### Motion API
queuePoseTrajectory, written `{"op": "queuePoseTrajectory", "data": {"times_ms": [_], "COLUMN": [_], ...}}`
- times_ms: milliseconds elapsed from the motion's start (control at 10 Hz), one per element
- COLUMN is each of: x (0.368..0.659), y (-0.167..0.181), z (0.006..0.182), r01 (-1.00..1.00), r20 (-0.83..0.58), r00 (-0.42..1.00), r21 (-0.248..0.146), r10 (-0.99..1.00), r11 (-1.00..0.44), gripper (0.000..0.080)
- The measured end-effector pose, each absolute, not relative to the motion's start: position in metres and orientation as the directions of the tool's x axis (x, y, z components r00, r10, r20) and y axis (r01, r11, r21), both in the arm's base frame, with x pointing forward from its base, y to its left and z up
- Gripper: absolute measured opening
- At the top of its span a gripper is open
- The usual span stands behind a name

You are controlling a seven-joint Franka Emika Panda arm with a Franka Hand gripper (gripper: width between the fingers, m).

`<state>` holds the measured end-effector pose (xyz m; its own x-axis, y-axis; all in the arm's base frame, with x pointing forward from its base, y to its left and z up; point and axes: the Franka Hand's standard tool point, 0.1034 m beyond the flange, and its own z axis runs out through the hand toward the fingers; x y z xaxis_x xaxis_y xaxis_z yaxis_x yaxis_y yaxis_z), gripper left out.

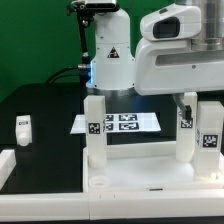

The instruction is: Assemble desk

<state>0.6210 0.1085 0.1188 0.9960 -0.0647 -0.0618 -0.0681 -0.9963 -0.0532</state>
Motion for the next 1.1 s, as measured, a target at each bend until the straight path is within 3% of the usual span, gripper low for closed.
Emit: {"op": "queuePoseTrajectory", "data": {"times_ms": [300,500,700,800,900,1100], "x": [0.621,0.623,0.627,0.632,0.633,0.636], "y": [0.11,0.117,0.121,0.12,0.119,0.119], "z": [0.119,0.118,0.117,0.117,0.117,0.117], "r01": [-0.265,-0.5,-0.727,-0.845,-0.916,-0.971], "r20": [-0.071,-0.043,-0.031,-0.044,-0.077,-0.106], "r00": [0.962,0.866,0.686,0.532,0.394,0.226], "r21": [-0.042,-0.034,-0.047,-0.096,-0.109,-0.098], "r10": [-0.262,-0.498,-0.726,-0.846,-0.916,-0.968], "r11": [-0.963,-0.866,-0.685,-0.527,-0.385,-0.216], "gripper": [0.0284,0.0284,0.0284,0.0284,0.0285,0.0285]}}
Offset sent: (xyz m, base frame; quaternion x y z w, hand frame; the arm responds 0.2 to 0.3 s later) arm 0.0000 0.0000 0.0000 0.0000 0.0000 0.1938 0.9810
